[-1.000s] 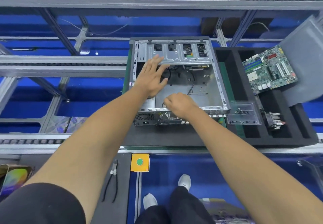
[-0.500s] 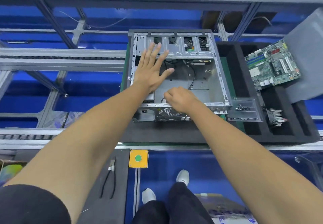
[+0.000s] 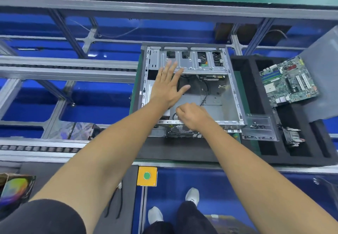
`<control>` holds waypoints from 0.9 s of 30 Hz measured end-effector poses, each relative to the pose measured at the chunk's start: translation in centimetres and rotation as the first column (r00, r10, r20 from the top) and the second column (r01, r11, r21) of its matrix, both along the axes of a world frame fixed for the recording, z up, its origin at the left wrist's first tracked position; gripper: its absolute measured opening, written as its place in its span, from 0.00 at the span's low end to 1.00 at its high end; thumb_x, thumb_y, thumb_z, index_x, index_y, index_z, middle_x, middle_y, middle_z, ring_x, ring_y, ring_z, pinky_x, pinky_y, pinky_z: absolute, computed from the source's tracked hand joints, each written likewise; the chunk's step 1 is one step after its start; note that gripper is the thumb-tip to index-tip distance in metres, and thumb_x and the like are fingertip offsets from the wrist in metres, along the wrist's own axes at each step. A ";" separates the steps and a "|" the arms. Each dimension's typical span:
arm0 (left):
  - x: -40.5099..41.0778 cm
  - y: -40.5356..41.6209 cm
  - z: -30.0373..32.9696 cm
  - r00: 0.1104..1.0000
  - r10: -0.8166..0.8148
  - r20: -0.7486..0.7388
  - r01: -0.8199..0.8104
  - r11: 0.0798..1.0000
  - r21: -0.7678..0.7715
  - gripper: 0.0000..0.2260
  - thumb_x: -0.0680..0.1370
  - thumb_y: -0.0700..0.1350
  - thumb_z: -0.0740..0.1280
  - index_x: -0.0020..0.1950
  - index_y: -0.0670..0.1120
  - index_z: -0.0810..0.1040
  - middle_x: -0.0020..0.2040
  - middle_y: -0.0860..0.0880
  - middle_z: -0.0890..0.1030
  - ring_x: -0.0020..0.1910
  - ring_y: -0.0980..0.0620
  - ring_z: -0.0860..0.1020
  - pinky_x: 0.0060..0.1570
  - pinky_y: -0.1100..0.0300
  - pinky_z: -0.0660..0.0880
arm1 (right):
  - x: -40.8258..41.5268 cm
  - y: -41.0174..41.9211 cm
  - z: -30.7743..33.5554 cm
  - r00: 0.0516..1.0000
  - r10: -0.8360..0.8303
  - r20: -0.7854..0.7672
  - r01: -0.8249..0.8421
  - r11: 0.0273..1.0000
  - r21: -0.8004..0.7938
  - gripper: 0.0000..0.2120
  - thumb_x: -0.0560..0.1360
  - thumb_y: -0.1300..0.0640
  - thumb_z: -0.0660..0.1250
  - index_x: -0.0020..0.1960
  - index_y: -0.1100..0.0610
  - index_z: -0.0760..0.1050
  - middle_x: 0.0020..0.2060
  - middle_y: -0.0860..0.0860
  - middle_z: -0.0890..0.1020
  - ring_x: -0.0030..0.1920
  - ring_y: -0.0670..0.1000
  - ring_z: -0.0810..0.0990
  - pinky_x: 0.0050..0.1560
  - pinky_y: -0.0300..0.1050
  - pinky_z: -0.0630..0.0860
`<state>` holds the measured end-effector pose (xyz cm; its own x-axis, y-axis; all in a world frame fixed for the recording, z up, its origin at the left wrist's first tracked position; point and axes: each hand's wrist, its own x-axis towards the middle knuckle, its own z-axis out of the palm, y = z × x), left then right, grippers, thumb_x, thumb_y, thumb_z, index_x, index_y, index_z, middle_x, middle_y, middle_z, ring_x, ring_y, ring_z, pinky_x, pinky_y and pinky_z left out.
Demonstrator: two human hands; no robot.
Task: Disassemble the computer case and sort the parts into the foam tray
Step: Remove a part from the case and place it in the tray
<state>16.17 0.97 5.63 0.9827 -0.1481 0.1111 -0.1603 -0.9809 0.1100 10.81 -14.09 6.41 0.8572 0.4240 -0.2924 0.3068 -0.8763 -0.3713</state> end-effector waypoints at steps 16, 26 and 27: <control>0.7 -0.2 0.0 0.995 -0.004 -0.095 0.006 1.000 0.018 0.30 0.84 0.65 0.50 0.83 0.56 0.51 0.83 0.46 0.53 0.83 0.45 0.47 0.81 0.45 0.43 | 0.0 -0.1 0.0 1.000 -0.003 -0.015 0.004 1.000 0.025 0.16 0.76 0.48 0.49 0.36 0.52 0.70 0.34 0.51 0.77 0.35 0.53 0.75 0.35 0.50 0.67; 0.5 -0.4 0.0 0.994 0.045 -0.097 -0.040 0.998 0.044 0.30 0.85 0.62 0.48 0.84 0.54 0.45 0.84 0.46 0.43 0.83 0.47 0.39 0.80 0.45 0.38 | -0.1 -0.2 0.1 1.000 0.001 -0.031 0.000 0.999 0.033 0.15 0.78 0.50 0.51 0.36 0.53 0.70 0.34 0.50 0.76 0.37 0.56 0.75 0.37 0.50 0.67; 0.4 -0.2 0.0 0.995 0.042 -0.086 -0.037 0.998 0.051 0.30 0.86 0.62 0.48 0.84 0.52 0.45 0.84 0.45 0.43 0.83 0.47 0.38 0.80 0.46 0.38 | -0.1 -0.2 0.2 1.000 0.005 -0.028 -0.004 0.999 0.035 0.15 0.78 0.51 0.51 0.36 0.53 0.70 0.34 0.50 0.76 0.38 0.57 0.76 0.37 0.50 0.67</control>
